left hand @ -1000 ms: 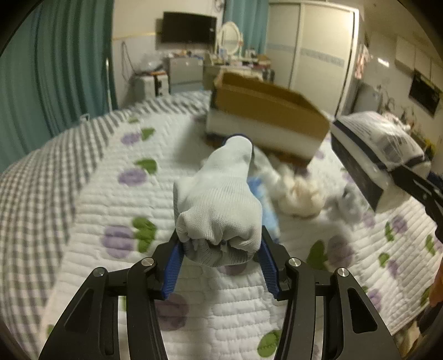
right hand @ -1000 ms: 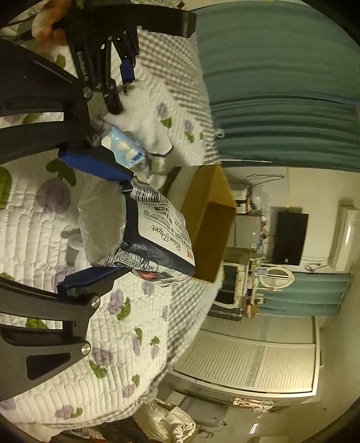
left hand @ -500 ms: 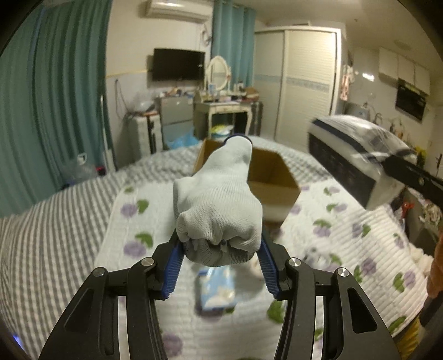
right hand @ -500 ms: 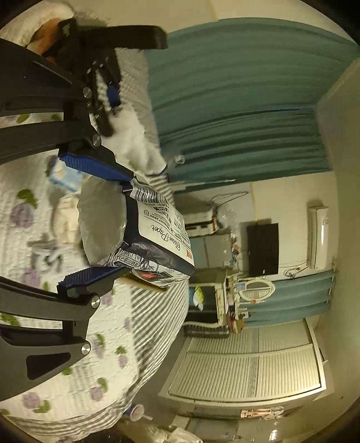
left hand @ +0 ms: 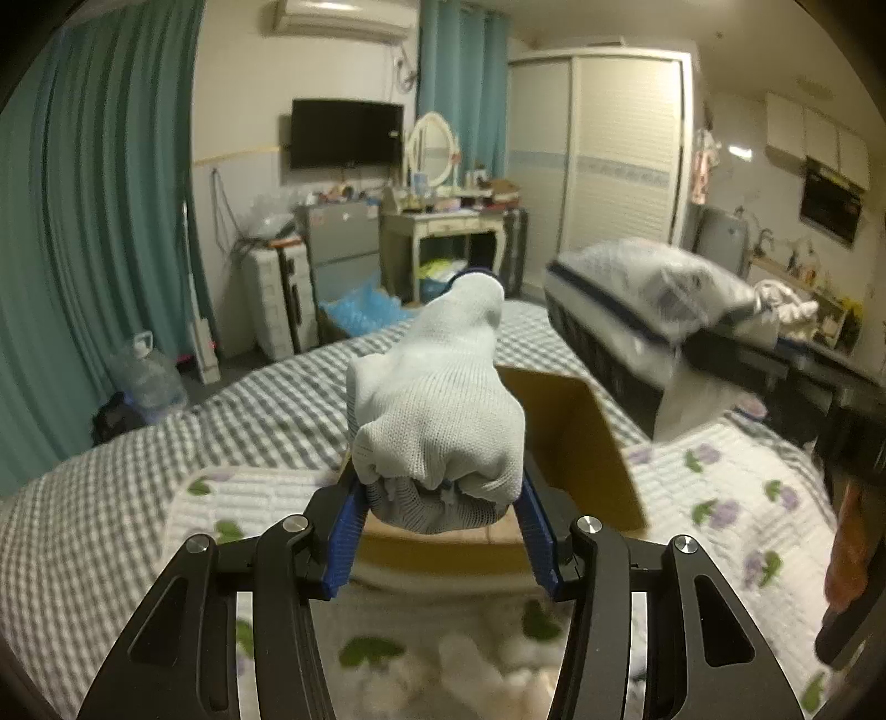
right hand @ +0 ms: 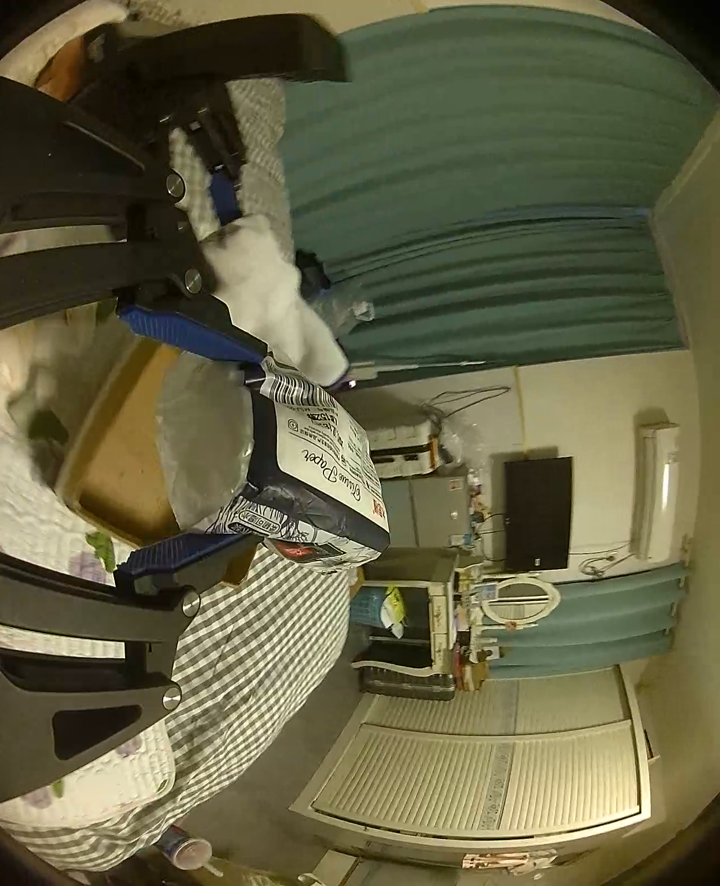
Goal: Organize soft objects
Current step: 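Carry both items over the box and open both tools to drop them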
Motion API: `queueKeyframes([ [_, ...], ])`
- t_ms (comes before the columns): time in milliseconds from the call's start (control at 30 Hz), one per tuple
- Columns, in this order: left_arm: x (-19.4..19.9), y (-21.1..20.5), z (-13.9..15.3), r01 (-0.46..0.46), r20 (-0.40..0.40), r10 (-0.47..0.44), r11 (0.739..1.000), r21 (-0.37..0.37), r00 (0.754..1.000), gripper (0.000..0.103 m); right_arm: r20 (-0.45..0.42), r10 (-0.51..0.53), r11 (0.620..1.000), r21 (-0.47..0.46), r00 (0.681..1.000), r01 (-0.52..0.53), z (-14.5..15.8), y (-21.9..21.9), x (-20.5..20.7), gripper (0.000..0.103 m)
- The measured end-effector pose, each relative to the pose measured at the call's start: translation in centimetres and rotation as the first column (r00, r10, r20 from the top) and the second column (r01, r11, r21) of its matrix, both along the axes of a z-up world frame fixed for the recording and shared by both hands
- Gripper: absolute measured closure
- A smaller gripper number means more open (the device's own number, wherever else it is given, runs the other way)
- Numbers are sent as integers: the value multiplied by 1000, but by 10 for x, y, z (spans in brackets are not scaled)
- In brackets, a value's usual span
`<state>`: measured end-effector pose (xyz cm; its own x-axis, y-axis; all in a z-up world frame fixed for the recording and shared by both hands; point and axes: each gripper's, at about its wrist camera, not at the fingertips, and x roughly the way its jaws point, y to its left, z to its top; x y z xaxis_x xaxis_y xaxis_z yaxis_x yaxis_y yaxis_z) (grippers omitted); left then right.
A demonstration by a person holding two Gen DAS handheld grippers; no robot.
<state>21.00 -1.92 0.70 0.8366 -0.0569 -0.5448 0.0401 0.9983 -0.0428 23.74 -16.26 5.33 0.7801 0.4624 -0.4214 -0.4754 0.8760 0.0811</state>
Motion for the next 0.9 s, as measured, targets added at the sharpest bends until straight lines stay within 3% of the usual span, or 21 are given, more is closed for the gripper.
queueKeyframes([
  [300,53,-3,-50,-1,-66,3,1000,26,998,54,-140,-12,1000,-26,990,9,-83,-10,93,45],
  [433,56,-10,-52,2,-72,2,998,56,997,48,-180,-19,999,30,983,25,-96,-25,106,33],
  [500,52,-15,-48,-2,-75,8,997,82,997,30,-180,-31,998,50,983,40,-93,-29,106,22],
  [533,49,-16,-46,-2,-70,9,996,89,998,27,-174,-42,997,51,984,52,-88,-31,104,20],
  [700,15,-17,-12,-14,-30,17,995,99,999,26,-126,-70,995,59,990,77,-55,-38,73,17],
  [867,-39,-12,42,-22,49,18,996,82,999,25,-62,-87,995,42,994,90,4,-49,17,14],
  [900,-54,-12,55,-26,70,20,996,85,997,18,-50,-92,995,42,995,94,18,-51,2,11],
])
